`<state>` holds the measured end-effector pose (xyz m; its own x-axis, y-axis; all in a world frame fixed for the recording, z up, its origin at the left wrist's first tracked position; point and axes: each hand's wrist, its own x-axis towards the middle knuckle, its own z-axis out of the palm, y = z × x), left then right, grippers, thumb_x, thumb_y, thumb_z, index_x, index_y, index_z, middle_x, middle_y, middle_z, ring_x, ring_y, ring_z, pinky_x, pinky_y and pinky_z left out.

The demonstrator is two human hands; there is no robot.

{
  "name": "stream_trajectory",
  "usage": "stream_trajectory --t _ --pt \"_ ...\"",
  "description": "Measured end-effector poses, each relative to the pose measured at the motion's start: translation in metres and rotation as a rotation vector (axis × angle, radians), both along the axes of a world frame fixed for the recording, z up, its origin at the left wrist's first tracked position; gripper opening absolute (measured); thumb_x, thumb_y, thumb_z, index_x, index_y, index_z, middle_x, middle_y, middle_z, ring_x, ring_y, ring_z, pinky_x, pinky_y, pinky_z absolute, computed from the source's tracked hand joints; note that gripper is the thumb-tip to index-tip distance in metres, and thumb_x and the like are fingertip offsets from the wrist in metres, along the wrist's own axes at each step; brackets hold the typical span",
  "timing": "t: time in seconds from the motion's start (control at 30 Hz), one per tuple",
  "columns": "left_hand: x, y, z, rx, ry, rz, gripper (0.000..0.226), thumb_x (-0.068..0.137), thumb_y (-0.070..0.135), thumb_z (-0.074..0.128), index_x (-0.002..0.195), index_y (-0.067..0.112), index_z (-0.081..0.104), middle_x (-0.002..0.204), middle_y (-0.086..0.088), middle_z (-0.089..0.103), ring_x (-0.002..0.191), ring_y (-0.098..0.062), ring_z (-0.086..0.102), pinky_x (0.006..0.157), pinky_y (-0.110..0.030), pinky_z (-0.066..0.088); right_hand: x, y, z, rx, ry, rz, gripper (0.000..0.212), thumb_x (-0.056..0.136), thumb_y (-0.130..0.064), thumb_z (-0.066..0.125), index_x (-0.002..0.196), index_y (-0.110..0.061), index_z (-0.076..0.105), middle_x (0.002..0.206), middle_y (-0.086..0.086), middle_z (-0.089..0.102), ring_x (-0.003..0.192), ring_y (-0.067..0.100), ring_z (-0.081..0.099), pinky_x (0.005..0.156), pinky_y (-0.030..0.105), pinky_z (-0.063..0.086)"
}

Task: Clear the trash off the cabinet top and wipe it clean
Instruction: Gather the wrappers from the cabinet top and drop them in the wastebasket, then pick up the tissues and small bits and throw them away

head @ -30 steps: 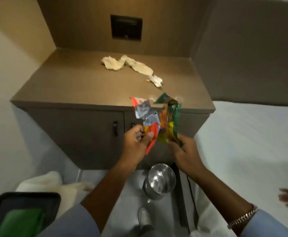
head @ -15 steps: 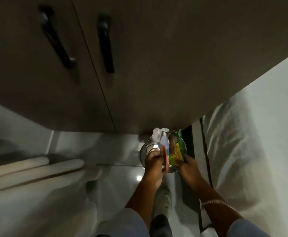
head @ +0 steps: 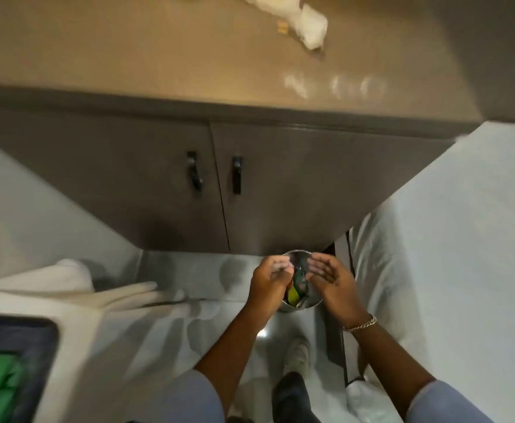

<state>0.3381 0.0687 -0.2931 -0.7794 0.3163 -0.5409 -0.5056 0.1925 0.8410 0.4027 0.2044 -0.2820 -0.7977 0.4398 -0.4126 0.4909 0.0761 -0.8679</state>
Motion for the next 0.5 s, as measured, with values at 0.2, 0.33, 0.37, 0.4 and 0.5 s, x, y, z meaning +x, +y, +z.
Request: stream_trajectory --t 0.2,0.33,0.37,0.4,0.5 --pt "-0.078 -0.022 0.202 0.209 0.411 0.071 0.022 0.088 0.001 0.059 0.085 0.023 0.064 0.088 -0.01 0.07 0.073 -0.014 0.065 0.061 -0.013 0.05 -0.072 -0.017 0.192 0.145 0.423 0.087 0.039 0.084 0.01 0.065 0.121 -0.003 0.06 0.111 0.005 0.071 0.099 0.006 0.07 0.093 0.021 0.056" --pt "-0.157 -0.014 0.279 0.117 0.673 0.144 0.011 0.086 0.01 0.063 0.09 0.02 0.064 0.089 -0.009 0.068 0.082 -0.021 0.064 0.074 -0.036 0.054 -0.151 -0.002 0.261 0.423 0.564 0.09 0.035 0.084 0.0 0.067 0.118 -0.008 0.064 0.111 0.007 0.072 0.094 0.016 0.069 0.085 0.029 0.058" --pt "-0.179 -0.012 0.287 0.064 0.728 0.143 0.011 0.085 0.012 0.063 0.092 0.02 0.065 0.09 -0.005 0.068 0.084 -0.02 0.064 0.079 -0.037 0.055 -0.176 0.007 0.271 0.534 0.557 0.095 0.036 0.083 -0.003 0.067 0.118 -0.01 0.065 0.111 0.007 0.072 0.092 0.018 0.069 0.085 0.033 0.058" --pt "-0.202 -0.01 0.292 -0.004 0.776 0.146 0.015 0.084 0.012 0.062 0.096 0.02 0.065 0.093 -0.003 0.068 0.088 -0.02 0.065 0.082 -0.037 0.055 -0.202 0.016 0.278 0.651 0.52 0.114 0.038 0.082 -0.006 0.067 0.119 -0.011 0.065 0.111 0.008 0.072 0.092 0.021 0.069 0.087 0.037 0.056" --pt "-0.274 -0.007 0.289 -0.27 0.887 0.175 0.034 0.078 0.006 0.058 0.11 0.016 0.063 0.11 -0.009 0.069 0.101 -0.027 0.063 0.088 -0.032 0.05 -0.273 0.052 0.28 0.888 0.262 0.257 0.041 0.081 -0.022 0.072 0.121 -0.015 0.066 0.116 0.015 0.069 0.106 0.035 0.064 0.091 0.037 0.049"
